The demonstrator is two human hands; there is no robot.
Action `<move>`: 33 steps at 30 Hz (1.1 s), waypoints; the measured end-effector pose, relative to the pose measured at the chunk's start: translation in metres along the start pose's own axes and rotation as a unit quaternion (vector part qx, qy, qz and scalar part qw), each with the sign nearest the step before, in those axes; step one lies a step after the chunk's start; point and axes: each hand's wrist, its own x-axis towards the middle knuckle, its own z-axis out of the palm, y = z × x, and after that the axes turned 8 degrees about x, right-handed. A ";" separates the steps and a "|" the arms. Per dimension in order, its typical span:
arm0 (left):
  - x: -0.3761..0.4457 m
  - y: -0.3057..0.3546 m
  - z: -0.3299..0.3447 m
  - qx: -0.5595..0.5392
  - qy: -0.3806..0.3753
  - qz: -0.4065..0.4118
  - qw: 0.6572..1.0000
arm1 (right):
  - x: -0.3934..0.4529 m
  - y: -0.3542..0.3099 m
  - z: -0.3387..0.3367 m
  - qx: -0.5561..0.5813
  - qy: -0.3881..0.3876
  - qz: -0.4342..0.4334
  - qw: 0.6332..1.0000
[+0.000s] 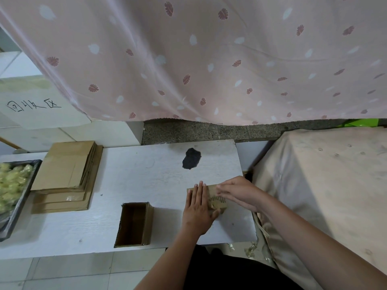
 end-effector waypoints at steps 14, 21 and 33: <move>-0.003 0.000 -0.003 -0.004 0.009 -0.003 1.000 | 0.002 0.009 0.017 -0.342 0.053 -0.142 0.928; 0.000 0.001 -0.001 0.023 -0.008 -0.004 1.000 | 0.005 0.011 0.032 -0.334 0.023 -0.155 0.930; -0.003 0.001 -0.004 0.012 -0.002 -0.009 1.000 | 0.004 0.015 0.016 -0.433 0.087 -0.186 0.878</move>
